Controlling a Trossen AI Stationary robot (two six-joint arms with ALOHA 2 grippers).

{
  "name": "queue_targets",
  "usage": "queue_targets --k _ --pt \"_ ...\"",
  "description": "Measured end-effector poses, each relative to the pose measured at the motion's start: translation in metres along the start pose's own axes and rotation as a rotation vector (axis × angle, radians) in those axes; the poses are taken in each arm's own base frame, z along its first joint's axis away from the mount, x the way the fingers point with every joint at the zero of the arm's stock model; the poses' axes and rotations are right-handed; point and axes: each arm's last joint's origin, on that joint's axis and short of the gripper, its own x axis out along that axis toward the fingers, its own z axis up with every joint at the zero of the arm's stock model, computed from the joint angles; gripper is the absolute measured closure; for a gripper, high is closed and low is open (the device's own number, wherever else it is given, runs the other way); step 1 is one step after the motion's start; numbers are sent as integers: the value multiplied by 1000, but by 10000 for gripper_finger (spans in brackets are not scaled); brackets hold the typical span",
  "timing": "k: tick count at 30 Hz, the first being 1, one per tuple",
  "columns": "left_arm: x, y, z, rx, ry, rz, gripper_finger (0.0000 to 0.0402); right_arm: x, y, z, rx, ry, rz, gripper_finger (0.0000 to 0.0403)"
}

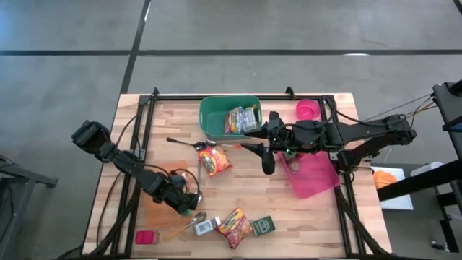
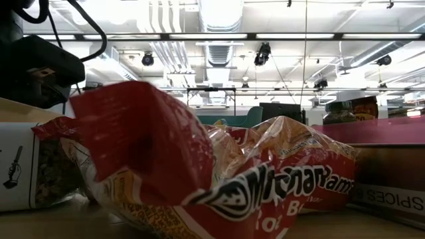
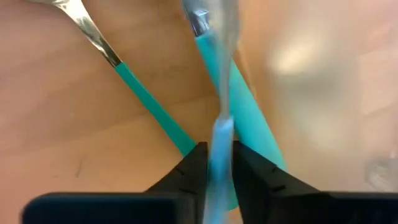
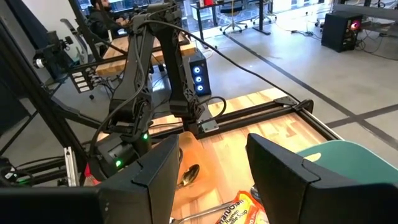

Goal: Pick & Place Food Item
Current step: Put the light blue spoon into the orange bin, then put the orange noodle pack into the green bin

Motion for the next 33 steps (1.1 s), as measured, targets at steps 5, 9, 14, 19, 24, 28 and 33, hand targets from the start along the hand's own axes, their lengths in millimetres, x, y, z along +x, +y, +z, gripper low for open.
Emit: queue_targets --k 5,9,14,19,24,28,33 --pt "-3 0 0 2 3 -11 264 0 0 0 0 0 0 218" --pt "-6 -1 0 26 9 -26 222 0 0 0 0 0 0 218" --pt "-23 -3 -1 87 29 -94 197 0 0 0 -1 1 1 218" --pt "-47 -2 0 105 55 -193 195 0 0 0 -4 2 1 218" --pt "-72 0 3 132 19 -317 203 0 0 0 -9 5 0 218" --pt "-88 2 9 173 -119 -420 235 0 -1 -4 -20 38 -11 218" --pt "-100 1 15 224 -253 -485 286 0 -2 -6 -10 57 -18 218"
